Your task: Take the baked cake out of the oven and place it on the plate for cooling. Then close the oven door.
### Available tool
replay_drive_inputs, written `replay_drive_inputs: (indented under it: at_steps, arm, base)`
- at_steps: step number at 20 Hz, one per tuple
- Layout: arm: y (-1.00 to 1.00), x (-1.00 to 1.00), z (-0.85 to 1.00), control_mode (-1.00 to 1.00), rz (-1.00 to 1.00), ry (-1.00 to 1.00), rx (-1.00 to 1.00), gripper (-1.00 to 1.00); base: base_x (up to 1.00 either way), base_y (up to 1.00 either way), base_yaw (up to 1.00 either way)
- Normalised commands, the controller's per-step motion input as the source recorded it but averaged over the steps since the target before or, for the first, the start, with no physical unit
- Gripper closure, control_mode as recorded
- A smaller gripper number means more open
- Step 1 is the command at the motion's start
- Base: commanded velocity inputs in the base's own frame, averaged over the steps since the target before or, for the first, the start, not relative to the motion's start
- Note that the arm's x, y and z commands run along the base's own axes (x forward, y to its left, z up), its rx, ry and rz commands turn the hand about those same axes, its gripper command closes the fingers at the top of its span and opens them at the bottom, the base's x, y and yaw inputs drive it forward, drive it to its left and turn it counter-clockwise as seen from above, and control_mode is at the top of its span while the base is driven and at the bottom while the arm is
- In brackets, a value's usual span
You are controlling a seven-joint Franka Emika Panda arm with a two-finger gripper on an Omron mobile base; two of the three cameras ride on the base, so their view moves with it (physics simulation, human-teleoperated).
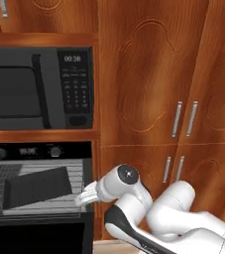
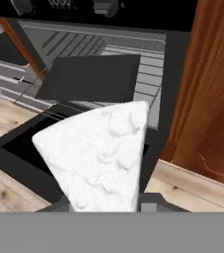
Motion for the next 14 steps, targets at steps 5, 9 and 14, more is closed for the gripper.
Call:
replay_drive_inputs:
  at_steps: [5,9,14]
  arm:
    - [0.00,0.00,0.00,1.00,0.00,0.00,0.00,1.00]
    - [0.00,0.00,0.00,1.00,0.00,0.00,0.00,1.00]
    - [0.00,0.00,0.00,1.00,0.00,0.00,0.00,1.00]
  base:
    - [-0.36,-0.02,0.81]
    - [-0.21,0.02,0.89]
    - [-0.09,0.09,0.93]
